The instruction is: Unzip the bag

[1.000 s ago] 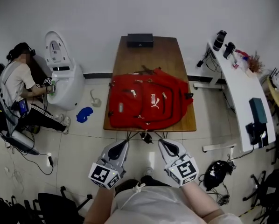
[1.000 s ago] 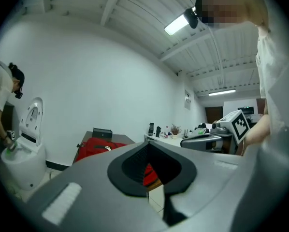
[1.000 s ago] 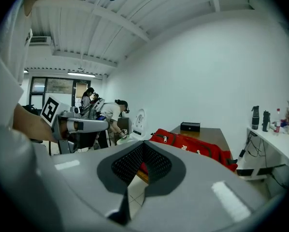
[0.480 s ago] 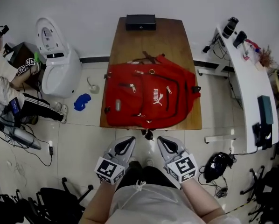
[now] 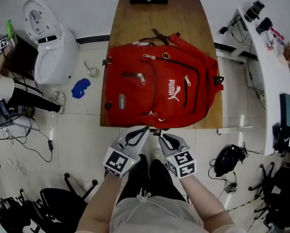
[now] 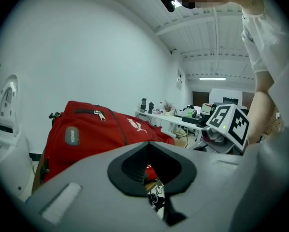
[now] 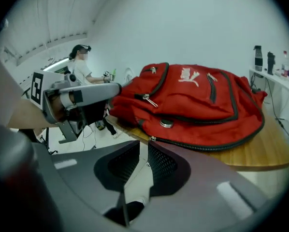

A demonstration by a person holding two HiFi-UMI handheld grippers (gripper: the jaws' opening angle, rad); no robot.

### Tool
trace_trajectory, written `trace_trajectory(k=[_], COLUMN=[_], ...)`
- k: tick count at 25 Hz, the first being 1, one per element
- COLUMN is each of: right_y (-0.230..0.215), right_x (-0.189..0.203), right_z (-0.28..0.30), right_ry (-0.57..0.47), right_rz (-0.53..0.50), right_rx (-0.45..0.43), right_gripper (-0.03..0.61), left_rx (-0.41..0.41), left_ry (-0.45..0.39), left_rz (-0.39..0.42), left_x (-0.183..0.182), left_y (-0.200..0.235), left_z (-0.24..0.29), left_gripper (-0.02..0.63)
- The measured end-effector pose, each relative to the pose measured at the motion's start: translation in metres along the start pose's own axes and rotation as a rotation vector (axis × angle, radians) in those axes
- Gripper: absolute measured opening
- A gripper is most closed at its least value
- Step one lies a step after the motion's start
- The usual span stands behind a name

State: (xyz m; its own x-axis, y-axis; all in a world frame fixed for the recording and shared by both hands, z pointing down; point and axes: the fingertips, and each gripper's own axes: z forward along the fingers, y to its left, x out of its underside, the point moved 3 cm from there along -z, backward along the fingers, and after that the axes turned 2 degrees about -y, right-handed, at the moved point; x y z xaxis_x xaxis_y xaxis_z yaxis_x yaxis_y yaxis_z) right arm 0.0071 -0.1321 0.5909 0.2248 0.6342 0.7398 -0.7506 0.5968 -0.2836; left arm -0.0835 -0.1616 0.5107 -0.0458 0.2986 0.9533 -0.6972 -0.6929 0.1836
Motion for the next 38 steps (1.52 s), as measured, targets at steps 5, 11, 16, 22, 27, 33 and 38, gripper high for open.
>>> trace_trajectory(k=[5,11,16,22,27,33,38], right_y=[-0.013,-0.010,-0.014,-0.017,-0.022,-0.031,-0.045], right_x=[0.016,0.024,0.021,0.020,0.018,0.019,0.021], right_z=[0.027,0.051,0.051,0.041,0.029,0.016,0.006], right_ry=[0.062,0.075,0.046,0.080,0.122,0.189,0.220], right_rz=[0.097,0.134,0.147,0.081,0.006,-0.058,-0.109], right_rx=[0.041,0.036,0.047,0.004,-0.021,-0.046,-0.040], right_gripper=[0.078,0.103,0.014,0.009,0.008,0.008,0.008], left_rx=[0.027,0.054,0.074,0.067,0.044,-0.029,-0.070], left_ry=[0.021,0.069,0.089,0.106,0.142,0.187,0.220], left_rz=[-0.004,-0.019,-0.031,-0.049,-0.075,-0.127,-0.154], left_x=[0.016,0.037,0.046,0.048,0.056,0.067,0.074], left_y=[0.009,0.010,0.005,0.002,-0.007,-0.005,0.001], left_z=[0.018,0.024,0.033,0.043,0.054,0.063,0.061], left_gripper=[0.006,0.006,0.006,0.006,0.006,0.006,0.006])
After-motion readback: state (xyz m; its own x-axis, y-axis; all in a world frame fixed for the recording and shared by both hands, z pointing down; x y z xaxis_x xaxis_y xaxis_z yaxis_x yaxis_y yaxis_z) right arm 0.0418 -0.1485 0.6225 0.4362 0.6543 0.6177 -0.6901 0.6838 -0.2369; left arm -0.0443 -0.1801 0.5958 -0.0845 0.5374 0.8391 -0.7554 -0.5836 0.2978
